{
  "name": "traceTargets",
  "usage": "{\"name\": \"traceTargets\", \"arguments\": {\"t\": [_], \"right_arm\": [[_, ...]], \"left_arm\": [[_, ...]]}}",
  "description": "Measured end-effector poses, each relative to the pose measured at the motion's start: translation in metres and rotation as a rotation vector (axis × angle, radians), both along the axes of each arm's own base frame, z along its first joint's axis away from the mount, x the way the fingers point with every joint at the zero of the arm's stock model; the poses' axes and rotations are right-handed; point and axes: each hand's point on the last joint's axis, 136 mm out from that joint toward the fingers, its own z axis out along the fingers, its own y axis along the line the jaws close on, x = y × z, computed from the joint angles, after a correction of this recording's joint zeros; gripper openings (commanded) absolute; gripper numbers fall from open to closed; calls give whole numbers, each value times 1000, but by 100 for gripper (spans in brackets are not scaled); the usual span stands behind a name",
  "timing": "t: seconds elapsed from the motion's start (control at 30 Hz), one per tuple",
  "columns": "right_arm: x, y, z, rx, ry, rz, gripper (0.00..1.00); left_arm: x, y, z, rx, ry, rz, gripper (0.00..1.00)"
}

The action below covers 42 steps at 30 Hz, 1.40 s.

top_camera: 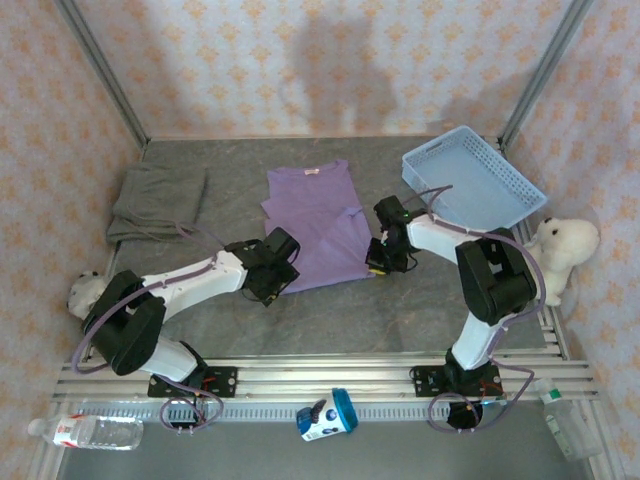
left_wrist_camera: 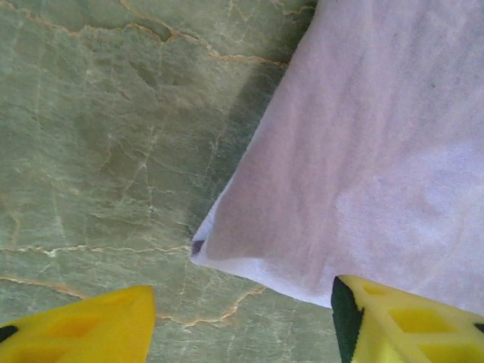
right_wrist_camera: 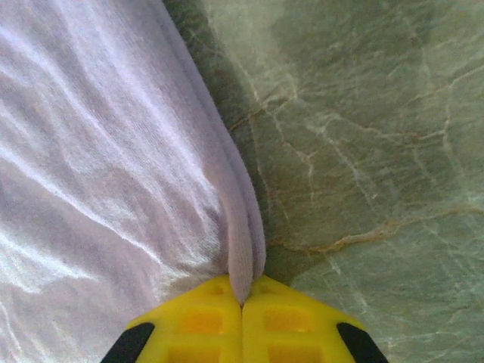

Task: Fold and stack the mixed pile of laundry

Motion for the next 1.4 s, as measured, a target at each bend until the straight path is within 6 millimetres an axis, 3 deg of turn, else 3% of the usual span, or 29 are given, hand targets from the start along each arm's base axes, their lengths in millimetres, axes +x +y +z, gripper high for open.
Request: {"name": "traceTargets", "arguments": {"t": [0.13, 0.3, 0.57, 0.77, 0.97, 1.07, 1.23, 1.4], "right_arm": [[-1, 1, 0, 10, 0, -2, 0], [-1, 2, 0, 17, 1, -1, 0], [-8, -1, 3, 8, -1, 8, 0], [-43, -8, 13, 13, -1, 34, 0], [-90, -18, 34, 50, -12, 59, 0], [-100, -21, 52, 78, -40, 53, 0], [-97, -15, 82, 127, -79, 37, 0], [-68, -8, 124, 171, -157, -8, 0]], "left_arm": [[4, -2, -8, 9, -1, 30, 42], [3, -1, -33, 63, 49, 46, 32], [6, -12, -31, 77, 17, 20, 1], [-18, -20, -27, 141, 26, -82, 0], [-57, -29, -2, 150, -11, -172, 0], [-63, -26, 17, 126, -52, -171, 0], [-52, -14, 56, 117, -164, -120, 0], [-19, -8, 89, 99, -246, -37, 0]]}}
